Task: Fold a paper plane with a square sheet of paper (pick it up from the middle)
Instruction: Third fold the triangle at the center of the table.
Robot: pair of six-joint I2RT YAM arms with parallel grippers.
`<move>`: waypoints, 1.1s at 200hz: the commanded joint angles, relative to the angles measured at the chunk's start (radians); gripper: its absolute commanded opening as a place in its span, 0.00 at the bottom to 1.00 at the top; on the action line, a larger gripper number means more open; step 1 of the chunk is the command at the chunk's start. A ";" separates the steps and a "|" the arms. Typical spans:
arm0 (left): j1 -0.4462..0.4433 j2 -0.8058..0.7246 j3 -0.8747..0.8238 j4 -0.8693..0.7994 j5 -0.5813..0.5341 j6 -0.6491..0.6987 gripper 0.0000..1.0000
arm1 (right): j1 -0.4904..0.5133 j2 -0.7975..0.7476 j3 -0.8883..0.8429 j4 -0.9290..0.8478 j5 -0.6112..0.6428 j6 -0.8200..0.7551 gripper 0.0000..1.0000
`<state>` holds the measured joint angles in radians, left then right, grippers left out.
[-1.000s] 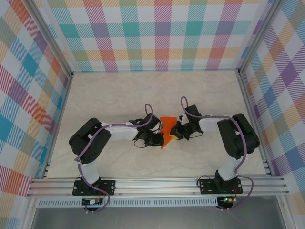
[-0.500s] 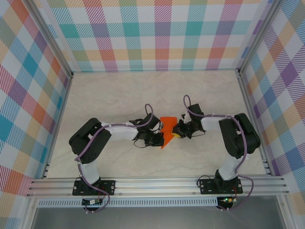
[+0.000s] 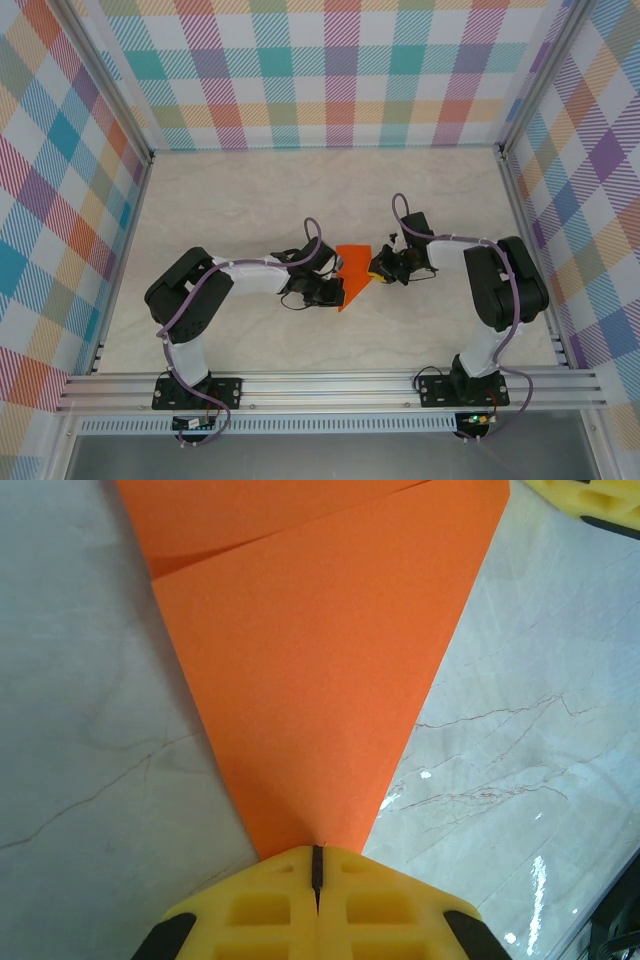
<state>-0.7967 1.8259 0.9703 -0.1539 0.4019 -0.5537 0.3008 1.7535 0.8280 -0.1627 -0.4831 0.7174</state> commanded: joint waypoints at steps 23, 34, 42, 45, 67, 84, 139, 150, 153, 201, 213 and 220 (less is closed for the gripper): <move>0.007 0.044 -0.055 -0.170 -0.072 0.026 0.04 | -0.038 0.004 0.037 -0.038 0.155 -0.024 0.13; 0.008 0.041 -0.057 -0.171 -0.071 0.026 0.04 | -0.038 -0.007 0.039 -0.044 0.166 -0.027 0.13; 0.008 0.039 -0.055 -0.173 -0.071 0.029 0.04 | -0.040 -0.014 0.041 -0.054 0.177 -0.031 0.13; 0.007 0.039 -0.055 -0.173 -0.070 0.030 0.04 | -0.040 -0.016 0.042 -0.057 0.179 -0.034 0.13; 0.008 0.036 -0.053 -0.173 -0.063 0.032 0.04 | -0.040 -0.046 0.038 -0.045 0.134 -0.048 0.14; 0.008 0.033 -0.045 -0.177 -0.056 0.038 0.04 | -0.039 -0.080 0.021 -0.041 0.104 -0.049 0.15; 0.007 -0.006 -0.006 -0.197 -0.028 0.057 0.06 | -0.040 -0.190 -0.053 -0.050 0.054 -0.067 0.29; 0.007 -0.015 0.007 -0.197 -0.022 0.059 0.06 | -0.040 -0.202 -0.074 -0.044 0.045 -0.067 0.32; 0.008 -0.019 0.011 -0.199 -0.020 0.059 0.06 | -0.040 -0.205 -0.079 -0.043 0.044 -0.067 0.32; 0.007 -0.073 0.083 -0.221 -0.033 0.074 0.11 | -0.040 -0.232 -0.152 0.001 -0.009 -0.053 0.38; 0.007 -0.084 0.100 -0.235 -0.054 0.075 0.12 | -0.038 -0.238 -0.163 0.014 -0.017 -0.047 0.38; 0.008 -0.091 0.105 -0.240 -0.063 0.075 0.13 | -0.038 -0.240 -0.171 0.022 -0.023 -0.043 0.39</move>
<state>-0.7967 1.7939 1.0248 -0.3321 0.3798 -0.5003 0.2607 1.5478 0.6777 -0.1902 -0.4606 0.6697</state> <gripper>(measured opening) 0.119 0.381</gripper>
